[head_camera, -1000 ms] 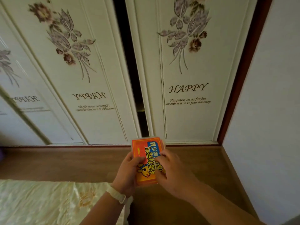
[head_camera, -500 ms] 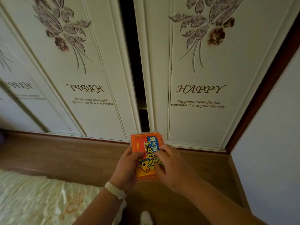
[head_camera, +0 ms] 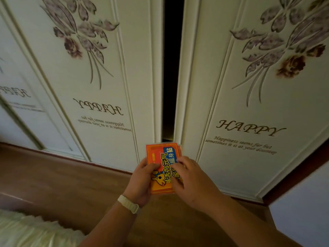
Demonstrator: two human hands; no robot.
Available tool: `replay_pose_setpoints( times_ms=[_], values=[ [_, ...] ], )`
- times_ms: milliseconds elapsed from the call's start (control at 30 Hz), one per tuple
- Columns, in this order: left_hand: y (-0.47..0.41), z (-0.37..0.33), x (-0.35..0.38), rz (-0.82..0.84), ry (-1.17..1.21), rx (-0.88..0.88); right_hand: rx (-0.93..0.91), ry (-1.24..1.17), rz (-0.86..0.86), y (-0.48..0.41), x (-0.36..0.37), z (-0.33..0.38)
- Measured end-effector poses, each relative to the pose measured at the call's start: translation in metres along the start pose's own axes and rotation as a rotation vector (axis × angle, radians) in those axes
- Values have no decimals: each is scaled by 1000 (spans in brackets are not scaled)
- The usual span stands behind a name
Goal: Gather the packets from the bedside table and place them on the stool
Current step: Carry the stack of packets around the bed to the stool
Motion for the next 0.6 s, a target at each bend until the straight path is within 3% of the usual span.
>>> replay_pose_setpoints(
  times_ms=[200, 600],
  values=[
    [-48, -33, -36, -90, 40, 56, -115, -60, 44, -78, 23, 16],
    [-157, -75, -90, -473, 103, 194, -420, -190, 218, -265, 85, 22]
  ],
)
Point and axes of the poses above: each hand's wrist, its own y-axis away from the middle knuckle, its own x-axis out of the palm, z = x × y, the point moved 2 cm from there along -y, towards the middle knuckle, and after that the axes turned 9 degrees about x, right-handed, at the moved point
